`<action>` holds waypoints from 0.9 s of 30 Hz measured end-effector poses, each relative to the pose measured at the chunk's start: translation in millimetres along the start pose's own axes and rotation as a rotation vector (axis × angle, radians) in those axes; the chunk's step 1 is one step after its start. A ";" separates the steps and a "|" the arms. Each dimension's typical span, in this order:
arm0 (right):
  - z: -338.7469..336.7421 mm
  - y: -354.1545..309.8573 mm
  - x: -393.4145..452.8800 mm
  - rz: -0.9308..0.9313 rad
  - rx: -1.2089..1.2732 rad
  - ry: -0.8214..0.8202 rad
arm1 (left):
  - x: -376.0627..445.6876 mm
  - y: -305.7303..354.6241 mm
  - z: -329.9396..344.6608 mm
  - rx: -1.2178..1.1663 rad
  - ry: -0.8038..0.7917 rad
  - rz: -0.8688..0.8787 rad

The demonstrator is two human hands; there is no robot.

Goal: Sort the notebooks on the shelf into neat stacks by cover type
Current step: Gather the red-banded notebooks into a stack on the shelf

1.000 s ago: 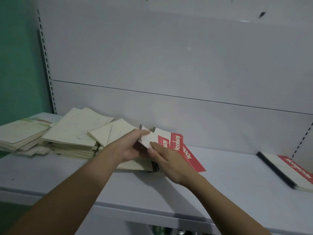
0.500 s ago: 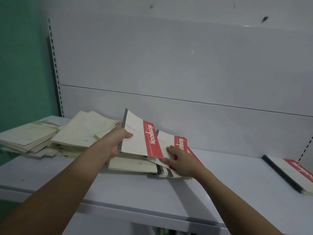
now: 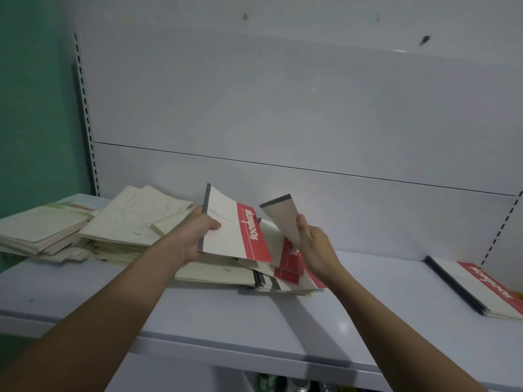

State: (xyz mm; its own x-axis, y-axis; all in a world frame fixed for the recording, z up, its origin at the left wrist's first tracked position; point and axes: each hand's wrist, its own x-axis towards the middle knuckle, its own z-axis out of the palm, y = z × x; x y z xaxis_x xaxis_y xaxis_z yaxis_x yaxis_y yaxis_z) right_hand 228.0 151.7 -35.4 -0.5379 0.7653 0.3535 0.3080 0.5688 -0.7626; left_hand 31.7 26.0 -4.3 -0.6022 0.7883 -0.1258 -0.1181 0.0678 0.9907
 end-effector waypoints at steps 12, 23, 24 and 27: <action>33.2 -28.0 -29.2 -0.288 -0.149 -0.301 | -0.2 -20.4 1.3 -0.073 -0.017 -0.044; 24.4 19.6 -5.4 -0.023 -0.410 -0.330 | -5.8 -16.2 -27.3 -0.125 0.116 0.041; 24.0 18.2 -5.8 -0.066 -0.459 -0.307 | -6.2 -17.1 -27.2 -0.123 0.114 0.037; 23.9 16.4 -3.0 -0.105 -0.558 -0.261 | -4.9 -18.4 -25.7 -0.135 0.109 0.031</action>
State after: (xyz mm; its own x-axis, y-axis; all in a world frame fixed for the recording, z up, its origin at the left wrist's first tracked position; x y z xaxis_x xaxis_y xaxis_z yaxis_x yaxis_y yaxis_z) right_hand 215.9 151.5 -61.9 -0.7403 0.6375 0.2134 0.5682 0.7630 -0.3081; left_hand 16.6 5.2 -23.3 -0.6883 0.7175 -0.1072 -0.1982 -0.0439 0.9792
